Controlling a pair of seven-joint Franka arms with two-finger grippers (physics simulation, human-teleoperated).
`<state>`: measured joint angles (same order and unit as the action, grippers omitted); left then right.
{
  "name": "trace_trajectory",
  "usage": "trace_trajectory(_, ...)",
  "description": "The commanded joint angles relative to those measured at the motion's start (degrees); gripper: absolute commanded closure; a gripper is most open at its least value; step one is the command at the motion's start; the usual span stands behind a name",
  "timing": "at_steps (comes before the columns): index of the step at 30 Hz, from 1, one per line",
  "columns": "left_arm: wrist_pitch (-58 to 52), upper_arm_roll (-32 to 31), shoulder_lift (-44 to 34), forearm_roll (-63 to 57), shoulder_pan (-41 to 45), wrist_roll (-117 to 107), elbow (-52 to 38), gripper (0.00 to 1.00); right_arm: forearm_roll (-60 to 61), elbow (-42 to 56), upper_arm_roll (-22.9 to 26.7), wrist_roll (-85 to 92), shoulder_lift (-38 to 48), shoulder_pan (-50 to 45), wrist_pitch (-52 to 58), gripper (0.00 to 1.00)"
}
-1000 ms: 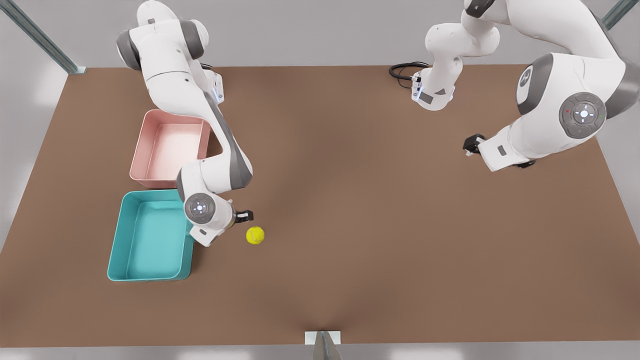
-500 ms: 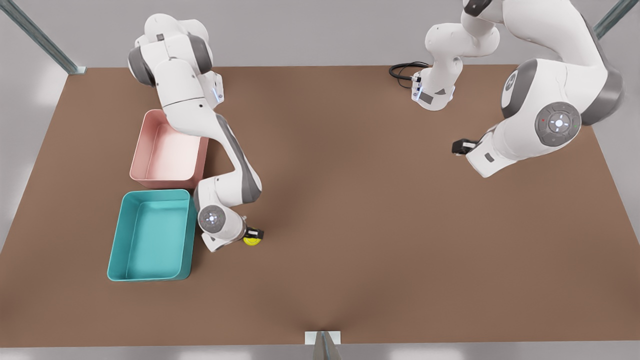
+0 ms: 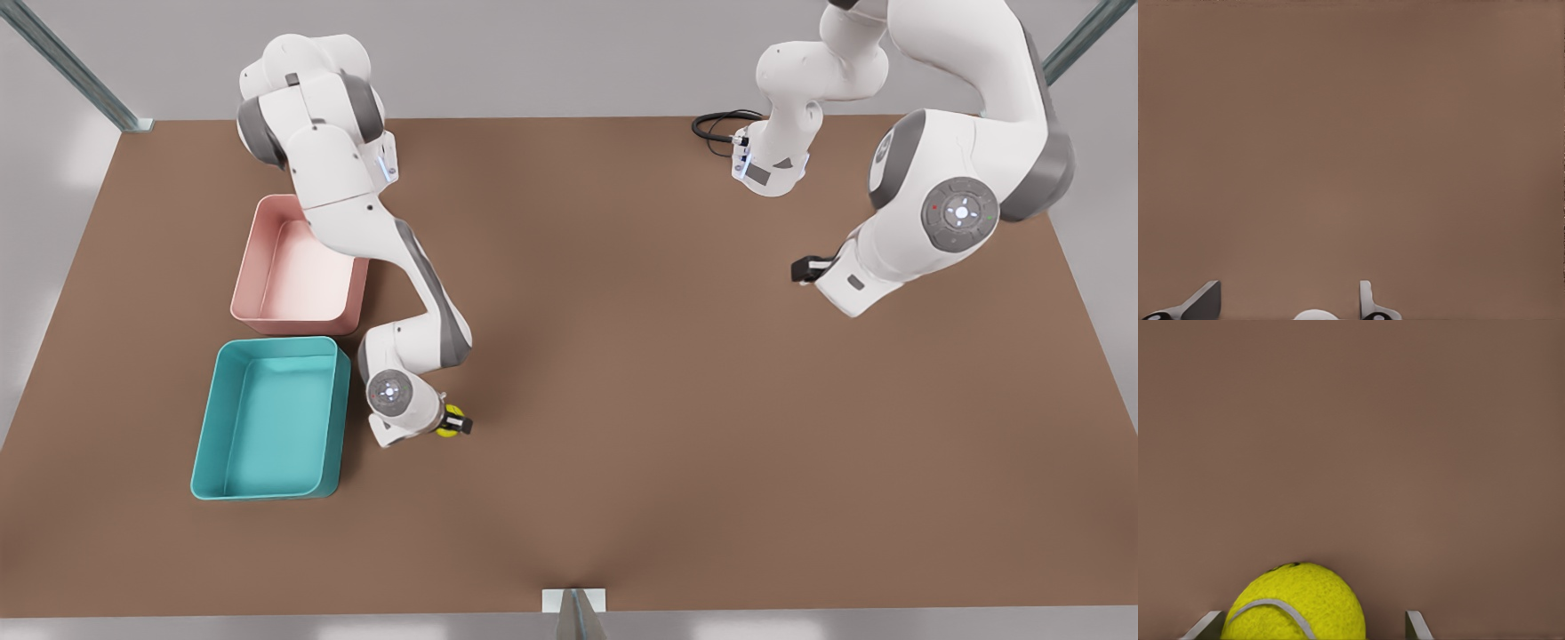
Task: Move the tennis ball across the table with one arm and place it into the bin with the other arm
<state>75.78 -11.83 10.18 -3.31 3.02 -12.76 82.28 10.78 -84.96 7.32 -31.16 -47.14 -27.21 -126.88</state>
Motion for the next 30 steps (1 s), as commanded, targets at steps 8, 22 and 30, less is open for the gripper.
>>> trace_trajectory(8, 1.57, -0.04, -0.34, -0.03, -0.03, -5.0, 0.07, 0.0, 0.12, -0.64, -0.03, -4.17, -0.05, -0.21, -2.67, 0.0)
trace_trajectory(22, 1.48, -0.04, 0.01, -0.65, 0.05, -5.09, -0.54, 0.0, 0.12, -1.17, -0.47, -4.17, -0.58, -0.83, -2.23, 0.29)
trace_trajectory(30, 1.48, -0.04, 0.19, -0.65, 0.32, -6.32, -0.54, 0.0, 0.74, -0.29, -0.73, 0.83, 3.72, -0.04, 3.21, 0.33)
